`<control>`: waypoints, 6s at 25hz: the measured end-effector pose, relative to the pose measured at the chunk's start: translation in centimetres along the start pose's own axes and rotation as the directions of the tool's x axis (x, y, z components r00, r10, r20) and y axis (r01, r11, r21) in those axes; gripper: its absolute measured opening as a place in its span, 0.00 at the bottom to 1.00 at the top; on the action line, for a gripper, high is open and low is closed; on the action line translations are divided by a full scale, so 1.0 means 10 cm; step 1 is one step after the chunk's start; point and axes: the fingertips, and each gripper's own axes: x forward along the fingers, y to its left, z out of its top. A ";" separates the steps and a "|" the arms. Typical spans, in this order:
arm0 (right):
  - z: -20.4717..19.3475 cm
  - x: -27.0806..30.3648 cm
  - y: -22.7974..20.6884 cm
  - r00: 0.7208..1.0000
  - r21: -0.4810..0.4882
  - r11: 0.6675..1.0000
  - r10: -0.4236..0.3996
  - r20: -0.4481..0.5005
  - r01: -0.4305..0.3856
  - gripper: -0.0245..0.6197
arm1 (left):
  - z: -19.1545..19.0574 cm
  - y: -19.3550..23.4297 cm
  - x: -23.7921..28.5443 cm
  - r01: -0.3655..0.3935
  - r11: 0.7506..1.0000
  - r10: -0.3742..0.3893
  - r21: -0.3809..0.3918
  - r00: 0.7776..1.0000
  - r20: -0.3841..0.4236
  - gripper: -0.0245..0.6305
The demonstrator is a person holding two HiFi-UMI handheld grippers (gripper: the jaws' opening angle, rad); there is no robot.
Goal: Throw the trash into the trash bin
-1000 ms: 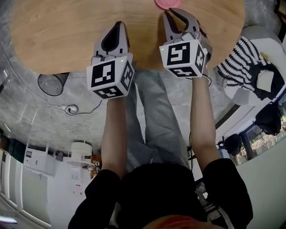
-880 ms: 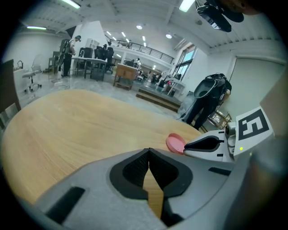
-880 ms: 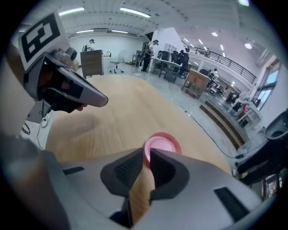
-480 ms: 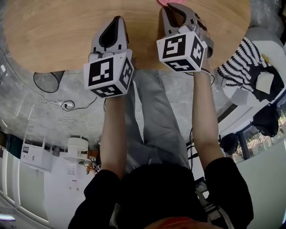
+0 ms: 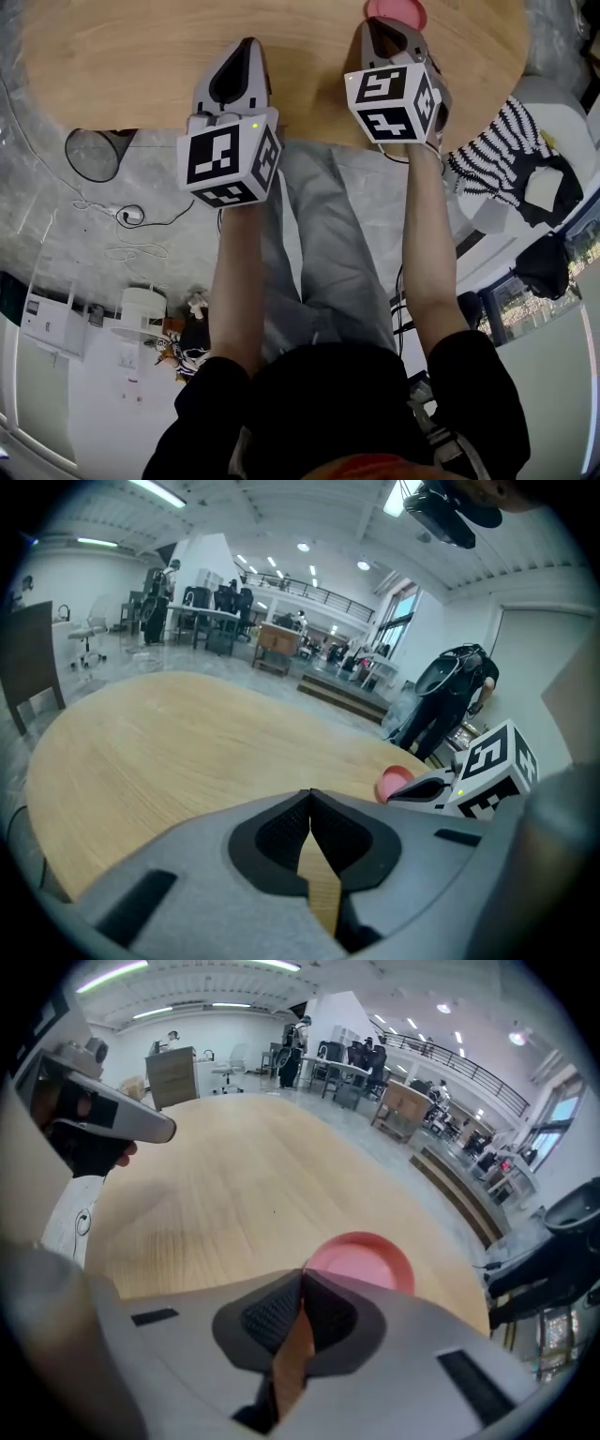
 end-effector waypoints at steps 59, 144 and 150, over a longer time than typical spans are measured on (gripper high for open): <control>3.17 0.01 7.00 0.572 -0.433 0.523 0.820 0.022 -0.734 0.05 | -2.46 4.70 -4.56 -0.539 0.340 0.826 -0.770 0.563 -0.030 0.05; -1.94 -1.10 0.23 0.978 0.579 0.812 0.170 -0.125 -0.067 0.44 | -0.71 -1.36 -0.23 0.182 0.981 -0.169 0.063 0.971 -0.172 0.05; -1.71 -1.16 0.26 0.965 0.740 0.654 0.260 -0.027 -0.155 0.44 | -0.62 -1.16 -0.37 0.144 0.989 -0.138 0.032 0.981 -0.133 0.05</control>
